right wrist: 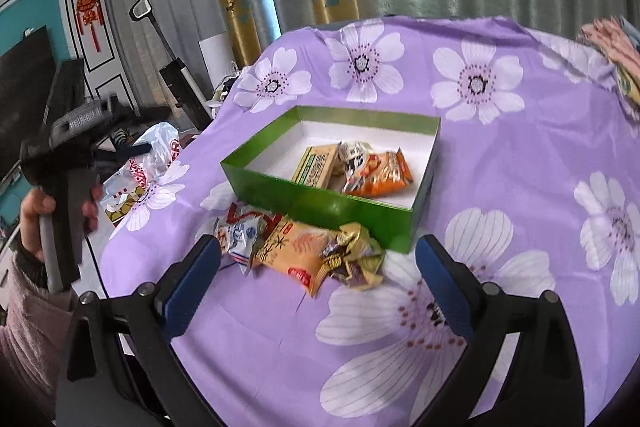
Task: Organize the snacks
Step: 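Withdraw the right gripper from the box toward the remaining snacks, then close both grippers together on the white peanut bag beside the box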
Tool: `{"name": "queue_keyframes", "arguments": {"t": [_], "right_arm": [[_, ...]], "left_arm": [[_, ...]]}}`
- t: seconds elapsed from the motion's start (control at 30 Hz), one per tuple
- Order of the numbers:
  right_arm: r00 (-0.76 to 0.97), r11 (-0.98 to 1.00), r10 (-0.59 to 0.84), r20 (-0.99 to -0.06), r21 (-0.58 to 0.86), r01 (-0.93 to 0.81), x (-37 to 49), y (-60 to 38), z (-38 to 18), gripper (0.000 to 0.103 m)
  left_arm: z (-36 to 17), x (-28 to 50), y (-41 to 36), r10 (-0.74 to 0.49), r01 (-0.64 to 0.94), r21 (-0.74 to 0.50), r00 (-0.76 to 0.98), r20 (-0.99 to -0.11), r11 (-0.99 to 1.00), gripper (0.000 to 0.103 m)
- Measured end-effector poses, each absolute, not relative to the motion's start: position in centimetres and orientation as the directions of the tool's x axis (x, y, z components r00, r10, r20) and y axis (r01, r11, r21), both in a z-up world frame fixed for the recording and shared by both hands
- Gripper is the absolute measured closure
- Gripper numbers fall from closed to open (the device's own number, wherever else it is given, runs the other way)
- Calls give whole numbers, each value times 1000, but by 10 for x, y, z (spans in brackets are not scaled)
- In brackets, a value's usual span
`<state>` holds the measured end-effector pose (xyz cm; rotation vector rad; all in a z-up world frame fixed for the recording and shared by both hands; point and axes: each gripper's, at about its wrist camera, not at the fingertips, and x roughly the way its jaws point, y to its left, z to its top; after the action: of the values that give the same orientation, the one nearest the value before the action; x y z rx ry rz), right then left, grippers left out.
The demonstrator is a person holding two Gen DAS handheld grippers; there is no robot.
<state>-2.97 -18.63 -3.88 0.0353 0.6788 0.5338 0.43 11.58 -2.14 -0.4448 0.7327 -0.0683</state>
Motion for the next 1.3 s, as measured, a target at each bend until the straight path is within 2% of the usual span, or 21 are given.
{"name": "queue_keyframes", "arguments": {"t": [0.27,0.4,0.77,1.3], "right_arm": [[589,833,503,-632,174,-525,-34,-160,-63,4],[560,805,522,-643,156,-572,-35,-141,-72,4],[477,734,563,-675,143,-664,-18,-91,-90,6],[379,677,589,-714,181,-713,14,-54,-110,20]], "left_arm": [[-69,-4,104,-276,-127,-448,632,-724,885,1],[-77,-2,101,-257,-133,-417,609,-750,899,1],[-85,2,102,-291,-104,-423,580,-761,900,1],[-103,13,107,-383,-115,-513,533,-755,851,1]]}}
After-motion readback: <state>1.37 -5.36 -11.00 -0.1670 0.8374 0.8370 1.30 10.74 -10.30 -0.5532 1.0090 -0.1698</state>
